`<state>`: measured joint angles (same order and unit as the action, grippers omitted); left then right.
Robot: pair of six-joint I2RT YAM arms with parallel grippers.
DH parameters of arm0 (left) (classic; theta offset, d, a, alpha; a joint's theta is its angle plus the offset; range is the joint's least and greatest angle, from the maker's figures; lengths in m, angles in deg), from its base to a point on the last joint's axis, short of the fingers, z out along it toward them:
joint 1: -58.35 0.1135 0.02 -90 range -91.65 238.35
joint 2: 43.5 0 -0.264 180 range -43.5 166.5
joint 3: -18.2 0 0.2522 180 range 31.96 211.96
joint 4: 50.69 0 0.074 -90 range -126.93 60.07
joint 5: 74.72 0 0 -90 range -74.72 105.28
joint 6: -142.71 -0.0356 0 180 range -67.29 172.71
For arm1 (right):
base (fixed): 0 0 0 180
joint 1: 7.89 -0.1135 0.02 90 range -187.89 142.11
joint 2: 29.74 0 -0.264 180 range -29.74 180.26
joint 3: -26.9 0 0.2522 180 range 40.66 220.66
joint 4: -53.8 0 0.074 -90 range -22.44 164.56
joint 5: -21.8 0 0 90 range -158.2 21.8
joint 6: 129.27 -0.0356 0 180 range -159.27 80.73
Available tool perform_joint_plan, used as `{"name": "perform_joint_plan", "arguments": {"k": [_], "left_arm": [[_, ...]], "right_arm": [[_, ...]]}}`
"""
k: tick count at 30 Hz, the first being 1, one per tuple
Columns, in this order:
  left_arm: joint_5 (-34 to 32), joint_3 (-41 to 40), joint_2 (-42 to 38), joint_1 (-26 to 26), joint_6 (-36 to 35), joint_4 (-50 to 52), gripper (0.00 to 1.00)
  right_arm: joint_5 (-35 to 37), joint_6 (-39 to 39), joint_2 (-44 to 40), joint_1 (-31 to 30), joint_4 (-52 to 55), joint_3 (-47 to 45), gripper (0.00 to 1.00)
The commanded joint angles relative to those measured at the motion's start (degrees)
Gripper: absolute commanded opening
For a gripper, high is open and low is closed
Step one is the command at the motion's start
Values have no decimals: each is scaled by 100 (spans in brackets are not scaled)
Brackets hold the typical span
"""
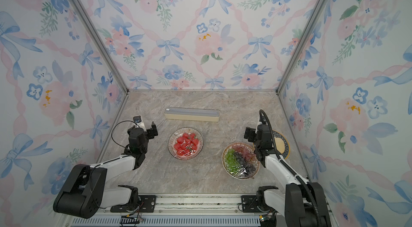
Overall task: Wrap the plate with plastic wrap
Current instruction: Reset both arms
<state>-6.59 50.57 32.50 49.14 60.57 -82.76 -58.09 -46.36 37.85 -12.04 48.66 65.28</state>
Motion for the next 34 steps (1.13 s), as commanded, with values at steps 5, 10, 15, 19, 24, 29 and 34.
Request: {"name": "perform_joint_plan", "arguments": {"k": [5, 10, 15, 19, 24, 29, 34], "left_arm": [[1273, -130, 858, 250, -592, -1553, 98], [1846, -581, 978, 532, -460, -2445, 98], [2089, -867, 1273, 593, -469, -3282, 98], [1795, -829, 1298, 603, -382, -3247, 98], [1559, -820, 1289, 526, -380, -3238, 98], [1515, -815, 1291, 499, -390, -3226, 98], [1492, -824, 1286, 491, -397, -3214, 98]], "right_arm": [[-391, 942, 1140, -58, -2500, -252, 97], [-629, 887, 2224, 50, -4148, -563, 97], [-618, 635, 2072, 253, -3202, -207, 97], [-569, 637, 2084, 243, -3252, -221, 97], [-358, 801, 2091, 64, -3261, -220, 97], [-268, 842, 2083, 2, -3283, -232, 97], [-354, 793, 2083, 63, -3244, -212, 97]]}}
